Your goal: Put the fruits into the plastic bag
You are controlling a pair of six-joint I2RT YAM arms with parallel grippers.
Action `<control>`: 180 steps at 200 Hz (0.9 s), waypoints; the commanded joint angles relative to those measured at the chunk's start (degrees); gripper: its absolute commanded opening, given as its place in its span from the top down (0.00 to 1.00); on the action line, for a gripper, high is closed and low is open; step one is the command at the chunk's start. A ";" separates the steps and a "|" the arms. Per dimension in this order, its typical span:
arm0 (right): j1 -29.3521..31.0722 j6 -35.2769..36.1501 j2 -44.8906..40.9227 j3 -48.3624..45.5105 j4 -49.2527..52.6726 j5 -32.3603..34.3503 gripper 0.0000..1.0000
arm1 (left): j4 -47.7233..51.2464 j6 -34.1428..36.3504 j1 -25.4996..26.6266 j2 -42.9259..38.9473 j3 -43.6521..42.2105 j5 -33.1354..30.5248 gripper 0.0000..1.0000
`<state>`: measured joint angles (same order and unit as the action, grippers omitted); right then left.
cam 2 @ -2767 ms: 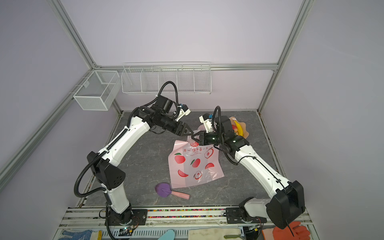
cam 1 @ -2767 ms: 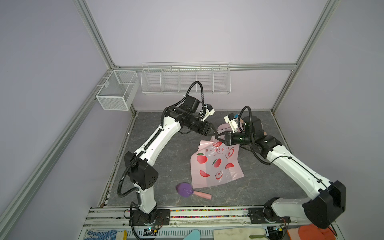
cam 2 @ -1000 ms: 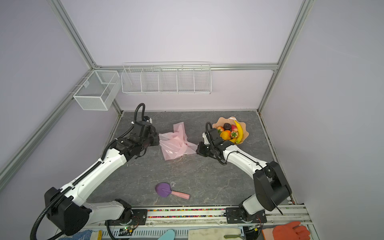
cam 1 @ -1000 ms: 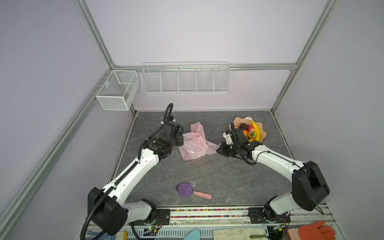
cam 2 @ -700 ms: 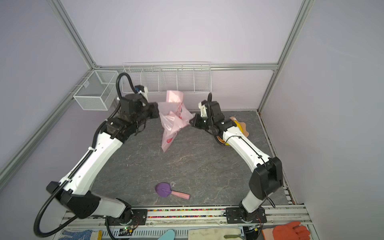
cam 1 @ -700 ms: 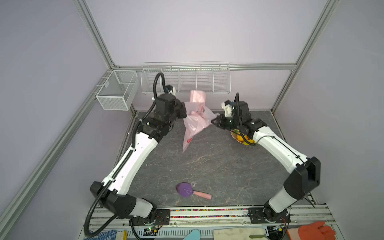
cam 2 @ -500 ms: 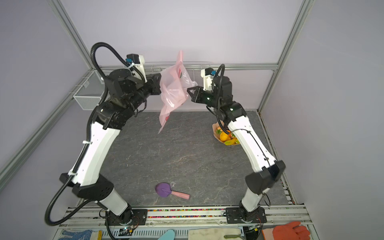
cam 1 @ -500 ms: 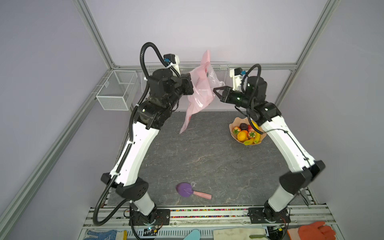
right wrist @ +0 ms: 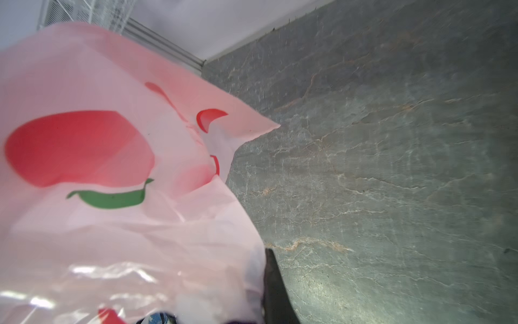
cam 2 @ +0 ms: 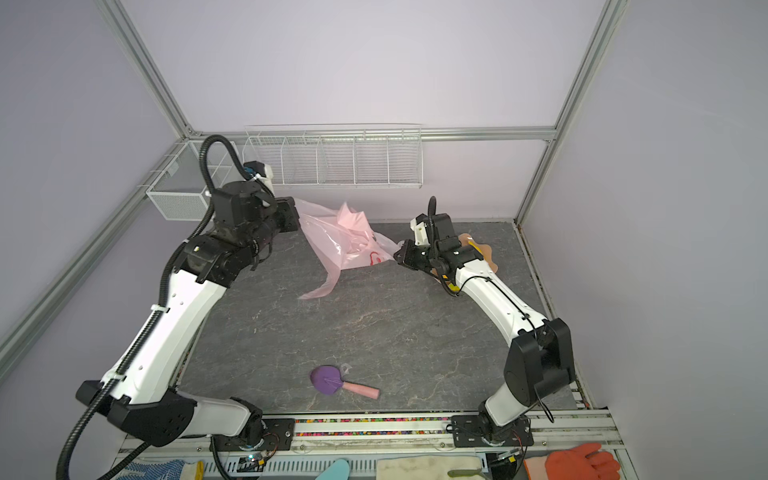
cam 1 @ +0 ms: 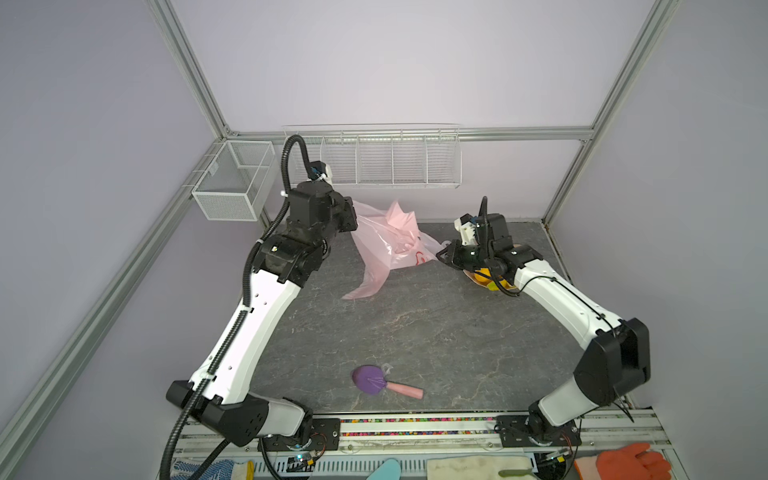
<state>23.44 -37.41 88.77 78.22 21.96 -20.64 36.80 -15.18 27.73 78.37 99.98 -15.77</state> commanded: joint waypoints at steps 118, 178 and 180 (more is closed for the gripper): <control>-1.04 -1.49 -14.86 -12.38 -5.35 9.54 0.91 | 0.05 9.56 1.31 0.21 0.46 -5.62 1.00; 3.03 -1.44 -6.46 -4.40 -6.14 -0.52 0.43 | -8.54 2.62 15.25 8.03 -3.23 5.94 1.00; 2.95 -1.22 -6.58 -4.35 -5.68 -0.27 0.41 | -8.40 2.79 15.25 8.16 -3.18 5.80 1.00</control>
<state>26.46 -39.51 82.91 72.14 16.03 -18.92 30.41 -9.72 42.74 85.34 97.93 -12.53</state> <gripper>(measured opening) 0.499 0.047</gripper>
